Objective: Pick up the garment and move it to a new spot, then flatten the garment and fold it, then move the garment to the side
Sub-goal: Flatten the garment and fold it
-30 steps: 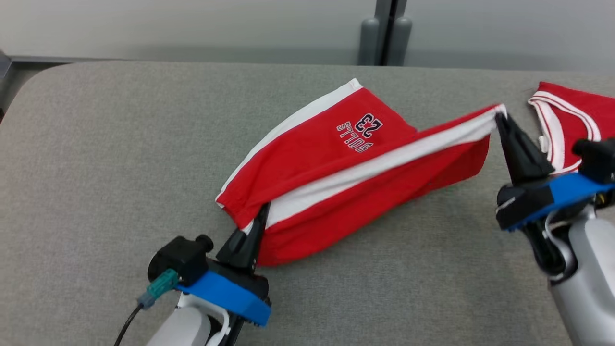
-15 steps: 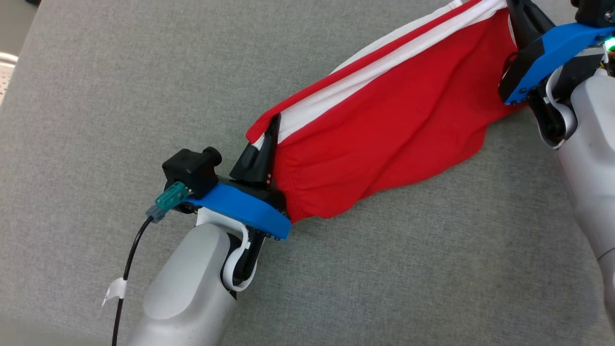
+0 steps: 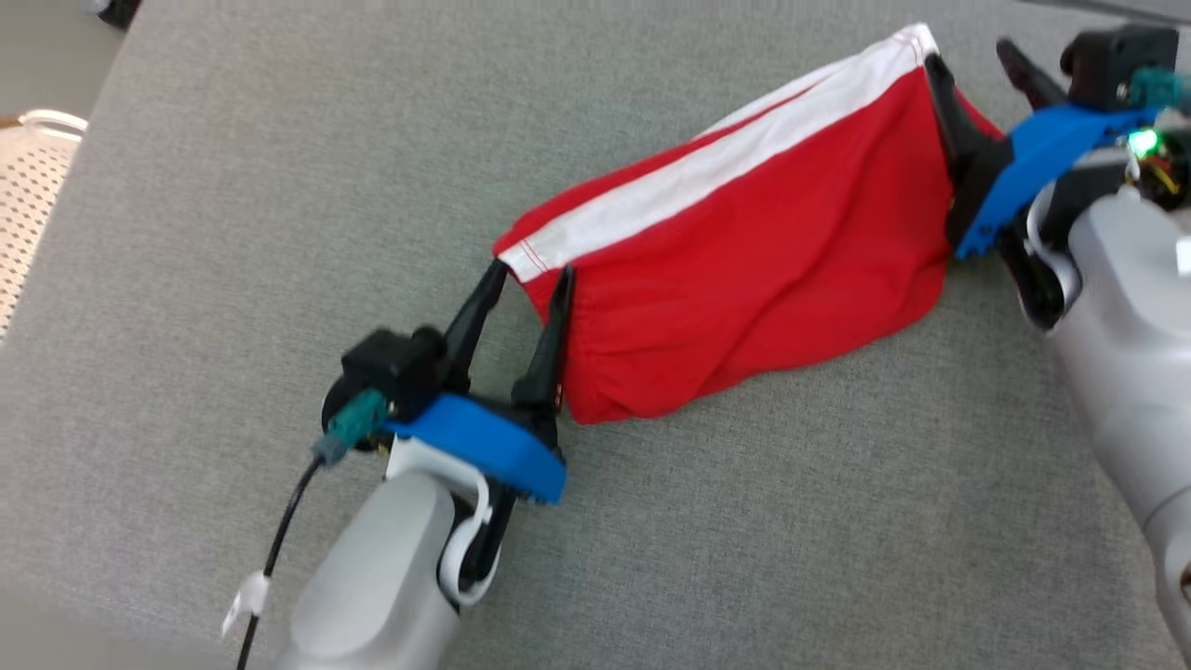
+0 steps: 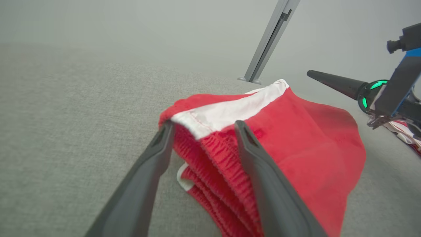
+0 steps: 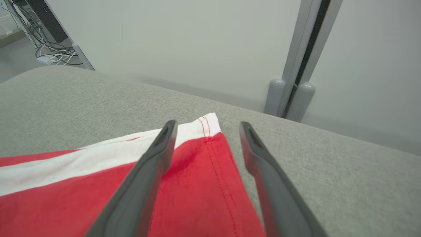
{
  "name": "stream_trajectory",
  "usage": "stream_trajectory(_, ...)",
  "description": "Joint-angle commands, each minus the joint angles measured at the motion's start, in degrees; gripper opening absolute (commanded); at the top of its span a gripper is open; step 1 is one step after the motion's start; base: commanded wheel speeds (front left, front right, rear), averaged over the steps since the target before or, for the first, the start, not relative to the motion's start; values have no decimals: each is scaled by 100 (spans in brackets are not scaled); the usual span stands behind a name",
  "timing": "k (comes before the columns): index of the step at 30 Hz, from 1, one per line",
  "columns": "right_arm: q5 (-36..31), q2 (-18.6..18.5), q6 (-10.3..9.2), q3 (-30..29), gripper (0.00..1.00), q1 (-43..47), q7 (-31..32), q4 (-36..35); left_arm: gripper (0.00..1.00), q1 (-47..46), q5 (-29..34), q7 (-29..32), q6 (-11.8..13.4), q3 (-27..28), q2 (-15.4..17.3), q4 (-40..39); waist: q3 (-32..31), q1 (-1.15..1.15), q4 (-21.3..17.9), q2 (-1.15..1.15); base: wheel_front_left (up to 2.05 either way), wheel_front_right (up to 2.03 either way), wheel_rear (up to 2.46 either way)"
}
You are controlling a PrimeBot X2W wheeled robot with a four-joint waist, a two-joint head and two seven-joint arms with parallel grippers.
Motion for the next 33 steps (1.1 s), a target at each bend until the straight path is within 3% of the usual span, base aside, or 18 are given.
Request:
stream_trajectory(1, 87, -106, 3, 74, 100, 224, -69, 18, 100, 189, 93, -25, -6, 39, 16, -100, -126, 1, -15, 0, 0, 0, 0)
stream_trajectory(5, 312, -280, 4, 305, 100, 574, -120, 15, 100, 745, 395, -24, -6, 313, 109, -464, -343, 1, 70, 0, 0, 0, 0)
stream_trajectory(16, 722, -660, 4, 532, 100, 914, 56, 369, 100, 1923, 1695, -23, 201, 2043, 15, -2092, -470, 1, 267, 0, 0, 0, 0)
stream_trajectory(20, 795, -607, 3, 618, 100, 978, 215, 464, 100, 2125, 2072, -22, 334, 2229, -16, -2292, -476, 1, 261, 0, 0, 0, 0)
stream_trajectory(25, 900, -501, 4, 772, 100, 1110, 542, 517, 100, 2251, 1905, -22, 439, 2180, -17, -2344, -514, 1, 193, 0, 0, 0, 0)
stream_trajectory(26, 940, -472, 4, 809, 48, 1160, 624, 501, 100, 2263, 1919, -23, 443, 2166, -16, -2339, -524, 1, 183, 0, 0, 0, 0)
stream_trajectory(28, 1022, -436, 4, 864, 0, 1212, 701, 427, 100, 2287, 1889, -22, 464, 2132, -19, -2312, -533, 1, 168, 0, 0, 0, 0)
stream_trajectory(33, 1297, -409, 4, 915, 0, 1260, 572, 194, 100, 2285, 1913, -22, 496, 2142, -20, -2252, -577, 1, 77, 0, 0, 0, 0)
